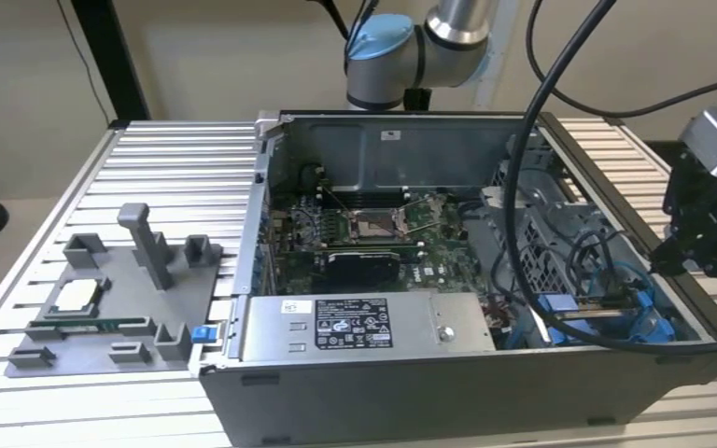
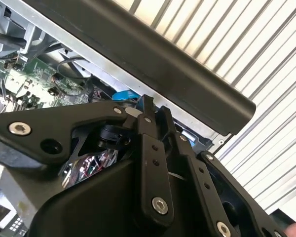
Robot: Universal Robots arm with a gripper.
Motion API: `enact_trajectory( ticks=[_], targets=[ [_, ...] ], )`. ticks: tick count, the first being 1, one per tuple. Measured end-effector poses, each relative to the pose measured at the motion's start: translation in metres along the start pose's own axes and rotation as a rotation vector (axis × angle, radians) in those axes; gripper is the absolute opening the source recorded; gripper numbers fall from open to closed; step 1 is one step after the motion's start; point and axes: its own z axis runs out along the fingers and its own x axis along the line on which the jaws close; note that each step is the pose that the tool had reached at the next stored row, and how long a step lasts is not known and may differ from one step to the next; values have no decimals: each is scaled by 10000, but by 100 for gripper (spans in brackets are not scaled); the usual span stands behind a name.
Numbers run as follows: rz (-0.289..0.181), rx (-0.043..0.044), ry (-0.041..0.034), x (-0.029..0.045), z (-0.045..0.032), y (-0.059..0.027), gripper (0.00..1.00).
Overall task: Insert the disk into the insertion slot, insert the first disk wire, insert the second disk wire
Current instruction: 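Insert the second disk wire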
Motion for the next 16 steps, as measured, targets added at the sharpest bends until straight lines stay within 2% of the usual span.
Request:
enact_trajectory(
  ticks=[4, 7, 11, 16],
  targets=[
    [-1, 0, -79, -5, -20, 1, 0],
    [0, 0, -138, -14, -71, 22, 0],
    [2, -1, -193, -26, -133, 103, 0],
    [1, 0, -200, -38, -182, 230, 0]
  ],
)
